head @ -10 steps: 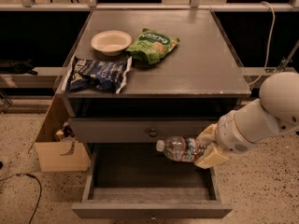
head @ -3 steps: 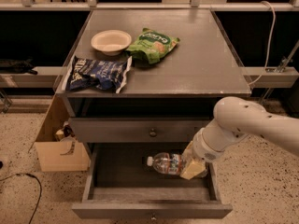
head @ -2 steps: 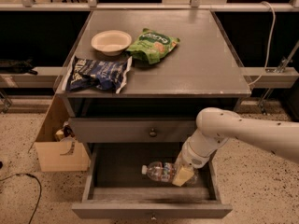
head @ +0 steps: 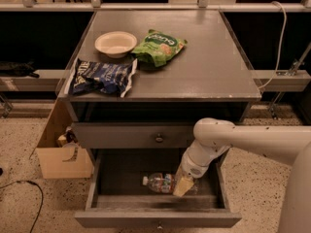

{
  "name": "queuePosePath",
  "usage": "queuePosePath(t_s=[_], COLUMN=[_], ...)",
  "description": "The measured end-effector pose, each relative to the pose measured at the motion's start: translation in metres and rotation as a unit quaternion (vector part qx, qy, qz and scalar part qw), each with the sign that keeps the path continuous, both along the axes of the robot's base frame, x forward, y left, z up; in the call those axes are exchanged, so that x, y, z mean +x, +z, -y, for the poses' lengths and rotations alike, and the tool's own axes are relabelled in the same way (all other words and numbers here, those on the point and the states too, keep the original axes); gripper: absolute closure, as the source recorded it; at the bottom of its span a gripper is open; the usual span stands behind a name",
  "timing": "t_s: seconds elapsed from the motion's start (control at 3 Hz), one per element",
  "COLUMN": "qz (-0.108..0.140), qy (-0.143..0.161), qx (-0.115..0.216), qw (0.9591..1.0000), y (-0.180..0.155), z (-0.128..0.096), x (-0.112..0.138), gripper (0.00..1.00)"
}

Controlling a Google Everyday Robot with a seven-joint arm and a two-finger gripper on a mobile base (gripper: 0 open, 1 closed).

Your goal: Place water bottle into middle drawer

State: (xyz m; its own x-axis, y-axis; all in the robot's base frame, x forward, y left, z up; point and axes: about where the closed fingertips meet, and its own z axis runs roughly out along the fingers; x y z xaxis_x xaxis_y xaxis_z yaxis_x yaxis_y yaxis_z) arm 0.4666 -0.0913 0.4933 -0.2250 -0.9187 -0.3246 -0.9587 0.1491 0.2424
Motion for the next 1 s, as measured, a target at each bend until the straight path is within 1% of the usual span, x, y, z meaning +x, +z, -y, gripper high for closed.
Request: queuePosePath(t_s=[0.33, 0.67, 1.0], qz=[-0.003, 0.006, 0.061], qy=[-0.007, -0.009, -0.027], qx=[-0.009, -0.020, -0.030], qw=[0.9999, 0.9997, 0.9973], y=[-0.012, -0.023, -0.030], z=[-0.004, -0.008, -0.011], x=[0.000, 0.001, 0.008], gripper=[1.00, 1.00, 1.00])
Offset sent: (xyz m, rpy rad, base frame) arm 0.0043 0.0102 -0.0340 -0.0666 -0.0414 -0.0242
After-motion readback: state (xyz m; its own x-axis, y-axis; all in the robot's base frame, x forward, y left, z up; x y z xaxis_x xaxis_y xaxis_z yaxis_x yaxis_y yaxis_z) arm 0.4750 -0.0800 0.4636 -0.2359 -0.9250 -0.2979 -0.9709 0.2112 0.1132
